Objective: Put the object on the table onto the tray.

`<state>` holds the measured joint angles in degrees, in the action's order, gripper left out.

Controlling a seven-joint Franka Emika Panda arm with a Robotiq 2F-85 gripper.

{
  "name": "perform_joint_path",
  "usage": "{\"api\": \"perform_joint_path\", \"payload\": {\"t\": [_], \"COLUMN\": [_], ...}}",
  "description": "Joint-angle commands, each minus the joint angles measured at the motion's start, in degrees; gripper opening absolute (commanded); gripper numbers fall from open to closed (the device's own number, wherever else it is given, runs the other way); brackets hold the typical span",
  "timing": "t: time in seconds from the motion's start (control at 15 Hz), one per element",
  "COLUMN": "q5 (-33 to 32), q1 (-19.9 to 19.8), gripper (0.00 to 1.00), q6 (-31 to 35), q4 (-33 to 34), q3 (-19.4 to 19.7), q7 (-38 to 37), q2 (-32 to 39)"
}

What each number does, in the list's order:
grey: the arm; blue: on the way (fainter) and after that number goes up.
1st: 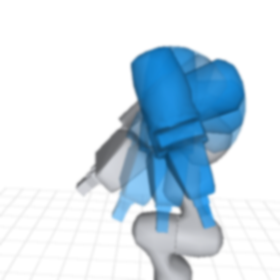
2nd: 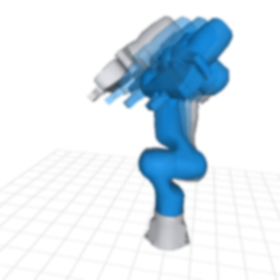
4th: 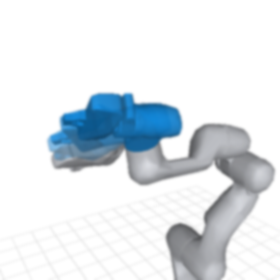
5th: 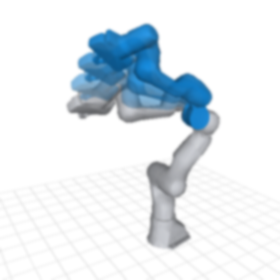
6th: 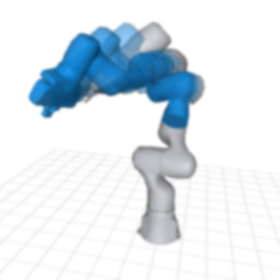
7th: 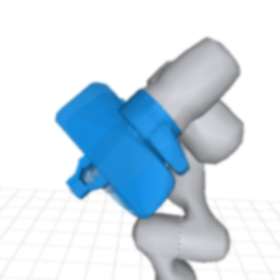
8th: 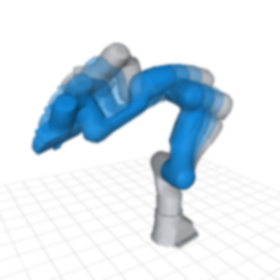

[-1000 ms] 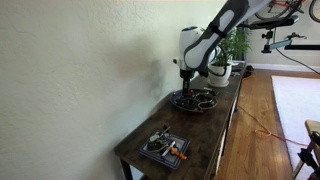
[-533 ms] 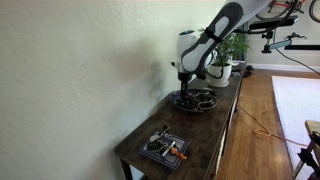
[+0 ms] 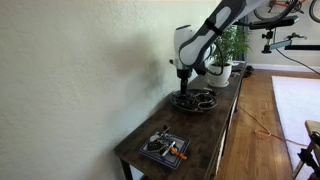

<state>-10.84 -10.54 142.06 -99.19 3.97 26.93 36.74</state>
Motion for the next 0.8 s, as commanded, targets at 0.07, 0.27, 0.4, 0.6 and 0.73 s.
{"api": "perform_joint_path", "payload": {"t": [0.07,0.27,0.4,0.6,0.73], "q5": [-0.59,0.23,1.12,0.72,0.72], "q1": [0.79,0.86,0.81,0.52,0.48], "gripper": [1.0,1.0,1.0,1.0,1.0], "q6": [-4.84,-6.77,-7.88,-6.95,-6.93], "q4": [-5.41,-7.09,-8.04,-4.56,-4.29], "q3": [-0.61,-1.35,-1.97,-2.06,-2.07], "q7": [-1.6,-1.84,-1.87,-0.63,-0.63], "q2": [-7.22,-9.34,-10.23,-6.96,-6.63]}}
